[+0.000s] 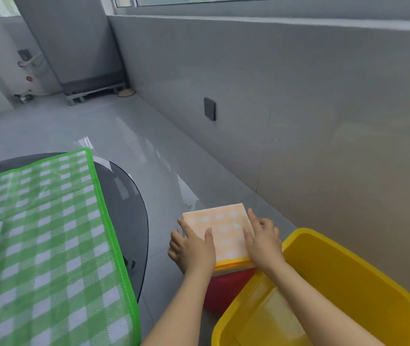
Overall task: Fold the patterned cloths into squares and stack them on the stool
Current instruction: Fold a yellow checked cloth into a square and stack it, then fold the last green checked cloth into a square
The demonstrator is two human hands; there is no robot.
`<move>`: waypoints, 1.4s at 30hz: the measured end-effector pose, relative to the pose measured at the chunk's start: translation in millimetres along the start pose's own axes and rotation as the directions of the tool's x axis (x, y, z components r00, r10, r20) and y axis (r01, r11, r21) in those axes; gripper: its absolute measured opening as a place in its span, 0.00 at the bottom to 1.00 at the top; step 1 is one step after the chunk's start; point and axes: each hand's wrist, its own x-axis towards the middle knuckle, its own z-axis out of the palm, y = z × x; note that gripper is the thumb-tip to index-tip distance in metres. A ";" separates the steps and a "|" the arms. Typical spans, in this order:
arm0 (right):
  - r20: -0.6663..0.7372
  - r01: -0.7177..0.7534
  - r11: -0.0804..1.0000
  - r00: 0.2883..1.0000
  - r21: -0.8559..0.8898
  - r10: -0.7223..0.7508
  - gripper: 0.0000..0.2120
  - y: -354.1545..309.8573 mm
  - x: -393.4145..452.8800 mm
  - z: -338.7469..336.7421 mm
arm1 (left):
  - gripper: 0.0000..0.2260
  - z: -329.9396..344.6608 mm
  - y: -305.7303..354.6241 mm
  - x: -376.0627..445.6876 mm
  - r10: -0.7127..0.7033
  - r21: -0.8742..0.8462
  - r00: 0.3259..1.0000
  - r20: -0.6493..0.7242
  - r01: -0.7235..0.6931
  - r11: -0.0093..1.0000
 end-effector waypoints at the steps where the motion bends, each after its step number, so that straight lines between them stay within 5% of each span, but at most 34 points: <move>1: -0.047 0.032 0.999 0.998 0.039 -0.031 0.24 -5.3 -5.3 -10.3 | 0.33 -8.2 7.3 -4.5 0.021 -0.073 1.000 -0.002 -0.021 0.997; 6: -0.163 0.234 0.956 0.965 0.174 -0.206 0.20 -49.4 -33.5 -71.8 | 0.24 -74.8 40.1 -31.8 0.156 -0.472 0.987 0.047 -0.116 0.874; 12: -0.206 0.484 0.864 0.868 0.137 -0.452 0.16 -127.5 -83.6 -135.8 | 0.17 -182.0 25.2 -60.7 0.322 -0.583 0.941 -0.101 -0.318 0.747; 18: -0.112 0.673 0.738 0.738 0.043 -0.666 0.14 -205.4 -145.3 -150.8 | 0.11 -271.7 -67.0 -96.4 0.460 -0.457 0.874 -0.160 -0.478 0.750; 28: 0.231 0.837 0.543 0.515 0.074 -0.826 0.15 -264.7 -230.2 -55.3 | 0.11 -329.3 -225.8 -151.3 0.472 -0.223 0.880 -0.061 -0.473 0.852; 32: 0.328 0.867 0.489 0.436 0.098 -0.838 0.16 -263.1 -243.1 -24.5 | 0.15 -327.6 -268.8 -155.3 0.515 -0.008 0.857 0.034 -0.515 0.857; 35: 0.338 0.910 0.405 0.355 0.090 -0.872 0.21 -260.6 -249.7 -12.9 | 0.20 -318.4 -292.5 -158.9 0.615 0.198 0.785 0.069 -0.615 0.763; 42: 0.414 0.933 0.310 0.213 0.182 -0.885 0.18 -254.0 -265.5 -3.3 | 0.19 -310.2 -330.1 -168.0 0.646 0.041 0.762 0.052 -0.648 0.761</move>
